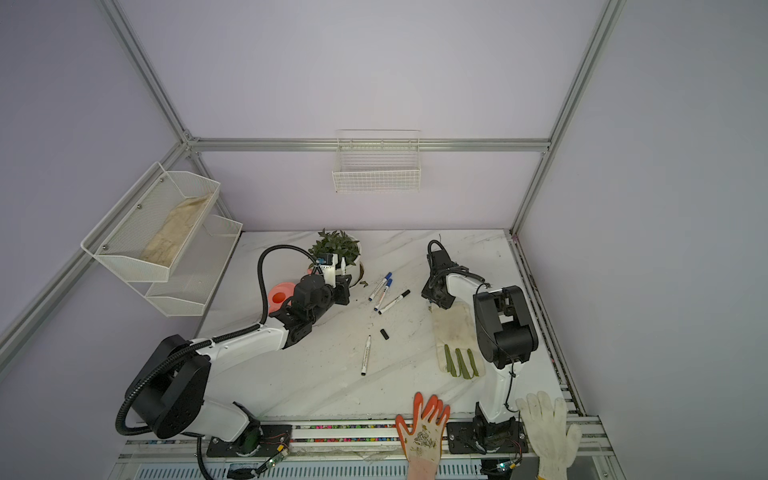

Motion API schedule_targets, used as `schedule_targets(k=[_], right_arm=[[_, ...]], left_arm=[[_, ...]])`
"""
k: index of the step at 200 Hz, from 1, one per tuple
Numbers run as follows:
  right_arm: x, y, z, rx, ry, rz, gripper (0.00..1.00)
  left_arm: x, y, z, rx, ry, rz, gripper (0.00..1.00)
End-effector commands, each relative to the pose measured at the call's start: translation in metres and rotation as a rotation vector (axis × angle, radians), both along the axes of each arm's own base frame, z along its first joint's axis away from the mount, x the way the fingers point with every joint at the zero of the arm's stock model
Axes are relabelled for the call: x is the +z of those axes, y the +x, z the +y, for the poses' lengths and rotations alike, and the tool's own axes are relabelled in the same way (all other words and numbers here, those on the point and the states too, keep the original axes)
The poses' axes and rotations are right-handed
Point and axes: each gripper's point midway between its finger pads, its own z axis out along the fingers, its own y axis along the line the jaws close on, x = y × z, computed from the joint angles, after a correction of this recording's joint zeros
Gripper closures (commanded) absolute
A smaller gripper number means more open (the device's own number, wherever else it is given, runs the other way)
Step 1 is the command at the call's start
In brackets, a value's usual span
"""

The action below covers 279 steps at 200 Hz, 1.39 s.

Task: Insert the pens into the pen caps
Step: 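Close the right gripper on the blue cap and lift it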

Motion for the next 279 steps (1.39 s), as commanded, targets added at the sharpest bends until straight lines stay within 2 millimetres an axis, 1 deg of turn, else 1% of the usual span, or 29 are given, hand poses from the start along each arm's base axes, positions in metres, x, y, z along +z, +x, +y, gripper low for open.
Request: schedule_targets(k=[1,18,44,60,66,80,94,113,140,167,192,213,243,268,279], right_arm=[[-0.008,0.001,-0.001,-0.036,0.002,0.024,0.51],[-0.011,0.004,-0.001,-0.036,-0.009,0.018,0.56],[-0.018,0.007,-0.004,-0.014,-0.044,0.031,0.66],[-0.024,0.006,-0.009,0.002,-0.082,0.052,0.7],[-0.025,0.006,-0.01,0.033,-0.104,0.055,0.71],[-0.028,0.005,-0.007,0.065,-0.109,0.067,0.73],[-0.028,0.005,0.002,0.118,-0.109,0.061,0.74],[-0.025,0.008,0.016,0.197,-0.137,0.046,0.74],[-0.02,0.009,0.03,0.253,-0.181,0.035,0.68],[-0.006,0.012,0.027,0.231,-0.197,-0.004,0.6],[0.0,0.009,0.024,0.227,-0.204,0.0,0.57],[-0.004,0.002,0.024,0.231,-0.191,0.015,0.56],[-0.014,-0.011,0.02,0.229,-0.197,0.047,0.56],[-0.009,-0.019,0.017,0.221,-0.185,0.047,0.56],[-0.007,-0.021,0.019,0.223,-0.171,0.045,0.56]], left_arm=[[0.012,-0.003,0.009,0.017,0.003,-0.062,1.0],[0.012,-0.003,0.009,0.016,0.004,-0.061,1.0],[0.009,-0.003,0.01,0.018,0.014,-0.058,1.0],[0.01,-0.004,0.011,0.017,0.018,-0.06,1.0],[0.01,-0.004,0.01,0.014,0.021,-0.061,1.0],[0.01,-0.004,0.01,0.014,0.027,-0.063,1.0],[0.009,-0.003,0.01,0.014,0.034,-0.059,1.0],[0.007,-0.003,0.01,0.014,0.037,-0.056,1.0],[0.007,-0.001,0.006,0.001,0.033,-0.052,1.0],[0.007,0.0,0.004,-0.005,0.027,-0.051,1.0],[0.007,-0.001,0.004,-0.009,0.023,-0.048,1.0],[0.007,-0.001,0.003,-0.011,0.025,-0.048,1.0],[0.006,-0.001,0.003,-0.016,0.031,-0.049,1.0],[0.006,-0.003,0.003,-0.018,0.034,-0.046,1.0],[0.006,-0.003,0.004,-0.019,0.036,-0.046,1.0]])
